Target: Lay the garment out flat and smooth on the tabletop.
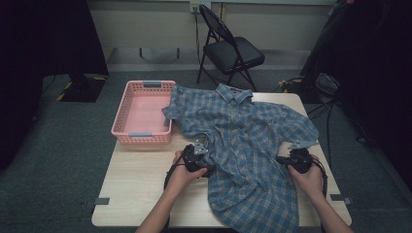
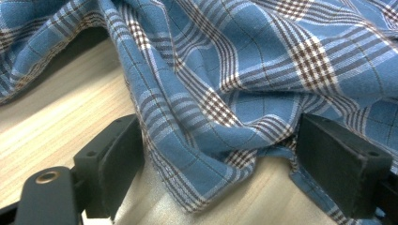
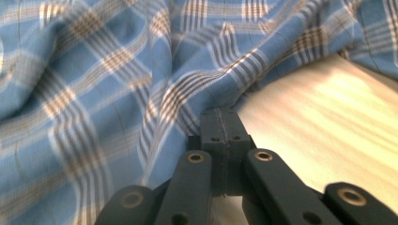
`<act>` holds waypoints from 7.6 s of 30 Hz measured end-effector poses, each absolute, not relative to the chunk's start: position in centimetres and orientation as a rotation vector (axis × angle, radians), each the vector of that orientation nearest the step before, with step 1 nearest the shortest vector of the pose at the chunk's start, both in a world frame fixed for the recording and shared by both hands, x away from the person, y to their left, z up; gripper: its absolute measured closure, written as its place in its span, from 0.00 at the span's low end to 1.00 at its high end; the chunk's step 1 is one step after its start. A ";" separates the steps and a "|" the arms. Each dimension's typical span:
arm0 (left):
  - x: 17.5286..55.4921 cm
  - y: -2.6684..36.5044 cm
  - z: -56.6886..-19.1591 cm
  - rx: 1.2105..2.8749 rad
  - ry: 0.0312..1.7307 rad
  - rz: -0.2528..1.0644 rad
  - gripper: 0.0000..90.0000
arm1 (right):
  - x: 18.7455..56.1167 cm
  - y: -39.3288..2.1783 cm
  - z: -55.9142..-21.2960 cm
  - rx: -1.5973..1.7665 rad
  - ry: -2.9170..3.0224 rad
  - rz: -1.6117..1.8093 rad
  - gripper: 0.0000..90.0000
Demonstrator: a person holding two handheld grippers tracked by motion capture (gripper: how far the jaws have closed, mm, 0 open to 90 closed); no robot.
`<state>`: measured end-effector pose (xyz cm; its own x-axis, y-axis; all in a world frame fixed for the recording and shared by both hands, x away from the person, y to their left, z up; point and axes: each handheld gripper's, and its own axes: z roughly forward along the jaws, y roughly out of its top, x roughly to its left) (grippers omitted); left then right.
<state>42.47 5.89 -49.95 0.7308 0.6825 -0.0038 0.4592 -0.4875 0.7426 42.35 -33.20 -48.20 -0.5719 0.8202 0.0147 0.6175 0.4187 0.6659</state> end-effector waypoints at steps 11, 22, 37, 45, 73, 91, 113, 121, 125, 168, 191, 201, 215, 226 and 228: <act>42.4 5.9 -49.9 2.172 0.860 0.377 0.17 | 40.4 -36.3 -47.4 1.252 2.301 0.818 1.00; 42.3 6.0 -49.9 2.174 0.855 0.375 0.17 | 41.4 -35.4 -46.7 1.183 2.166 1.047 0.52; 42.2 6.1 -49.9 2.182 0.833 0.362 0.17 | 44.5 -34.7 -49.5 1.214 2.260 0.975 0.25; 41.8 6.9 -49.3 2.224 0.813 0.368 0.18 | 44.9 -35.0 -49.8 1.243 2.254 0.986 0.14; 43.0 7.5 -44.3 2.068 0.776 0.389 0.93 | 44.9 -35.0 -49.8 1.250 2.253 0.987 0.14; 41.3 7.4 -45.6 1.994 0.796 0.521 0.40 | 44.9 -35.0 -49.8 1.250 2.252 0.987 0.14; 36.7 6.0 -49.1 2.235 0.701 0.380 0.99 | 44.9 -34.9 -49.8 1.251 2.252 0.987 0.14; 33.3 9.1 -48.4 2.221 0.768 0.226 0.99 | 44.9 -34.9 -49.8 1.251 2.252 0.987 0.14; 32.6 10.5 -48.2 2.135 0.788 0.349 0.73 | 44.9 -34.9 -49.8 1.251 2.252 0.986 0.14; 46.4 1.9 -47.1 2.074 0.716 0.504 0.43 | 44.9 -34.9 -49.8 1.250 2.253 0.986 0.14; 45.3 11.5 -49.6 2.037 0.925 0.499 0.49 | 44.9 -34.8 -49.8 1.252 2.251 0.986 0.14; 45.9 10.2 -49.8 2.129 0.788 0.336 0.92 | 44.9 -34.8 -49.8 1.251 2.252 0.985 0.14; 37.1 15.5 -49.2 2.119 0.910 0.284 0.93 | 44.9 -34.8 -49.8 1.251 2.252 0.985 0.14; 33.3 15.6 -47.7 1.967 0.768 0.330 0.43 | 44.9 -34.8 -49.8 1.253 2.250 0.987 0.14; 33.0 14.9 -47.8 1.997 0.723 0.320 0.41 | 44.9 -34.8 -49.8 1.253 2.250 0.986 0.14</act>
<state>33.04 14.86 -47.78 0.7908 0.6083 -0.0681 0.3585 -0.3701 0.8570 44.89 -34.78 -49.84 -0.5296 0.8482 0.0077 0.5804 0.3557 0.7325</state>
